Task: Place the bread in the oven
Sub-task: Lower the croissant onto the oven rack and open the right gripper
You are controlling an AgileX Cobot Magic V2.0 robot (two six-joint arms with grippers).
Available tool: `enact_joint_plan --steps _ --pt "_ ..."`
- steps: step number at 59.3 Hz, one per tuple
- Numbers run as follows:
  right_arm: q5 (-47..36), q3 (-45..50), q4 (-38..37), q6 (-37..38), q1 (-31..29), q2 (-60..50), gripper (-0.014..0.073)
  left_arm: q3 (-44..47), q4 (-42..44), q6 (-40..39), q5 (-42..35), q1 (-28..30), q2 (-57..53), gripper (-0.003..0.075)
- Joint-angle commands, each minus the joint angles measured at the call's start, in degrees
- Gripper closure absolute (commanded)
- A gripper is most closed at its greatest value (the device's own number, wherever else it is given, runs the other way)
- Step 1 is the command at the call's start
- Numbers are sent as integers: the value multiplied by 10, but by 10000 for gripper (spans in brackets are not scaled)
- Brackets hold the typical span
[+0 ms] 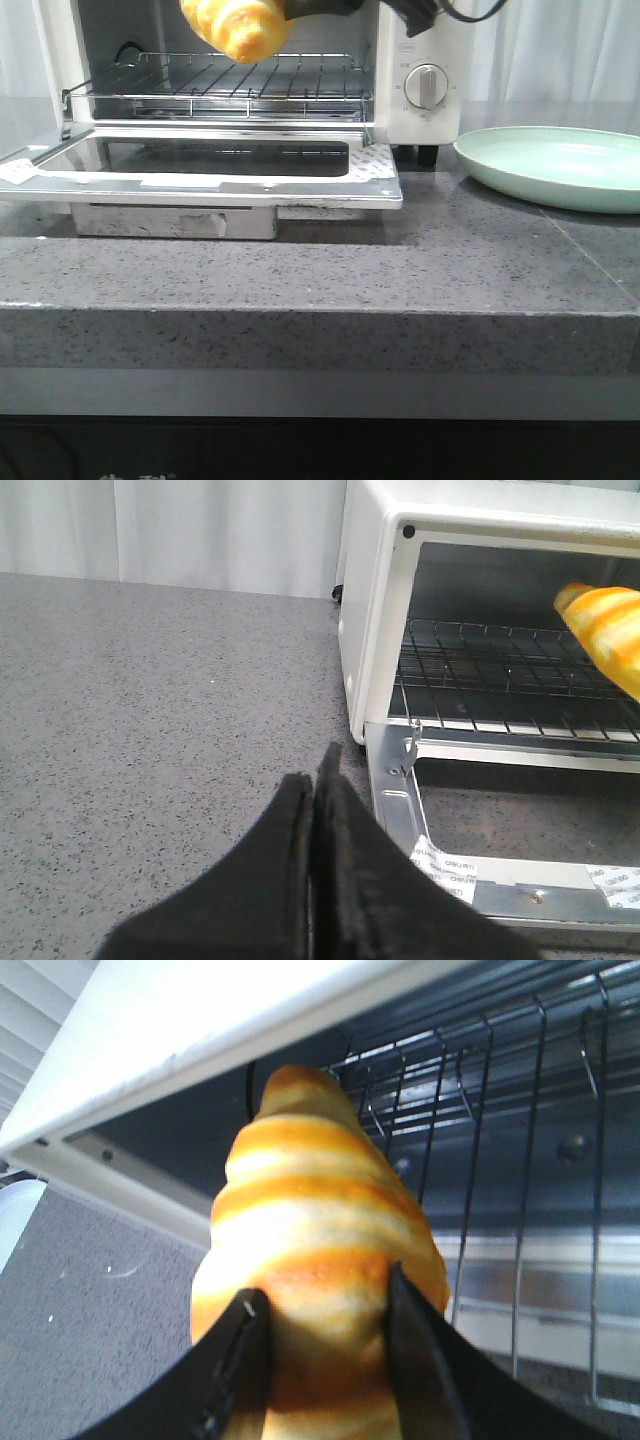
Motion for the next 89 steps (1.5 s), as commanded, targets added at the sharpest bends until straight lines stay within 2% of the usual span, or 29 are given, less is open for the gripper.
enact_joint_plan --steps 1,8,13,28,33,39,60,65,69,81,89 --pt "-34 -44 3 -8 -11 -2 527 -16 -6 -6 -41 1 2 741" --pt "-28 -61 3 -8 -18 20 519 -16 -6 -6 -41 1 2 741" --pt "-28 -66 3 -8 -19 26 478 -16 -6 -6 -41 1 2 741" --pt "-27 -71 3 -8 -19 34 196 -16 -6 -6 -41 1 2 741" --pt "-29 -71 3 -8 -19 34 139 -16 -6 -6 -41 1 2 741" --pt "-29 -71 2 -8 -19 34 118 -16 -6 -6 -41 1 2 741" --pt "-9 -70 -9 -9 -19 12 122 -16 -6 -6 -41 1 2 741" --pt "12 -69 -32 -9 -19 -6 153 -16 -6 -6 -41 1 2 741" --pt "35 -67 -46 -9 -19 -19 218 -16 -6 -6 -41 1 2 741" --pt "125 -67 -134 -9 -20 -51 553 -16 -6 -6 -41 1 2 741" --pt "191 -70 -218 -9 -28 -76 668 -16 -6 -6 -41 1 2 741"
